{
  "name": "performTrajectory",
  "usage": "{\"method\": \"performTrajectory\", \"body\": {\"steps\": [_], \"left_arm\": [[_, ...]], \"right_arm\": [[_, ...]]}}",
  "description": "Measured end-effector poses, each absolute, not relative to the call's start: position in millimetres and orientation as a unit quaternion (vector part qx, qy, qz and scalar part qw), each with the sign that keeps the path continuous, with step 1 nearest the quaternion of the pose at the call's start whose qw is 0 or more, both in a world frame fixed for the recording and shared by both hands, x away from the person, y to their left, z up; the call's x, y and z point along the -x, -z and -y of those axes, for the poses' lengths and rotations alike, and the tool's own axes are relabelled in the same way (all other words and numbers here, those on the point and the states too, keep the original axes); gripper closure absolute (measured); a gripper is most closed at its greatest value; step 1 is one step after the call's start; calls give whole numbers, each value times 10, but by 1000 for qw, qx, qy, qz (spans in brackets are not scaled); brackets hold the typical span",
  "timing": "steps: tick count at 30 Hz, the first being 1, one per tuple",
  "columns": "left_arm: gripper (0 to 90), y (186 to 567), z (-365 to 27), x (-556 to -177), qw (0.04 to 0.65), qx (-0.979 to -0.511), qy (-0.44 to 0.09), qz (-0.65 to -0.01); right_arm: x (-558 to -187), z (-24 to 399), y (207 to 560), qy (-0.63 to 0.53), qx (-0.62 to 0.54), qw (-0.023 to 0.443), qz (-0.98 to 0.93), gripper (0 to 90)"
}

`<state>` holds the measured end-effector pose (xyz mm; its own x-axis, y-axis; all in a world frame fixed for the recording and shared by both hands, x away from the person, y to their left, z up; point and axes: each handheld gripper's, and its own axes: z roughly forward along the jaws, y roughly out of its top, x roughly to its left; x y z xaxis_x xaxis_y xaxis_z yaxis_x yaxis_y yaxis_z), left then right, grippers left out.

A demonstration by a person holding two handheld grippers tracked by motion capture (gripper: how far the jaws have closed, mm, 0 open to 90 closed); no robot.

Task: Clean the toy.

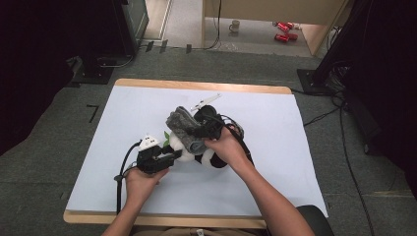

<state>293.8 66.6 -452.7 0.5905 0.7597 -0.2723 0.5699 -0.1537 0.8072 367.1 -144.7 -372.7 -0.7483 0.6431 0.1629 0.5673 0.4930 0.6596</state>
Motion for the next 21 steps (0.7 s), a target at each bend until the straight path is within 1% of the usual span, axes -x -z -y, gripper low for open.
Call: {"method": "performTrajectory", "body": {"steps": [4, 8, 12, 16, 20, 21], "left_arm": [[562, 4545, -683, -2934, 479, -751, -96, -444], [563, 4559, -714, -2997, 486, -742, -81, -454], [563, 4561, -697, -3023, 489, -742, -81, -452], [564, 4567, -683, -3039, 494, -739, -80, -451], [564, 4565, -651, -3059, 493, -742, -85, -446], [564, 4562, -644, -3062, 492, -742, -86, -447]], "right_arm": [[-3723, 1577, 3725, -367, -361, 37, -857, 781], [-3761, 1792, 3744, -355, -393, 73, -845, 783], [-3823, 2008, 3842, -370, -424, 49, -825, 782], [-3862, 2150, 3906, -368, -447, 57, -813, 782], [-3839, 2240, 3875, -383, -461, 44, -799, 784], [-3817, 2235, 3849, -384, -459, 50, -800, 785]]}}
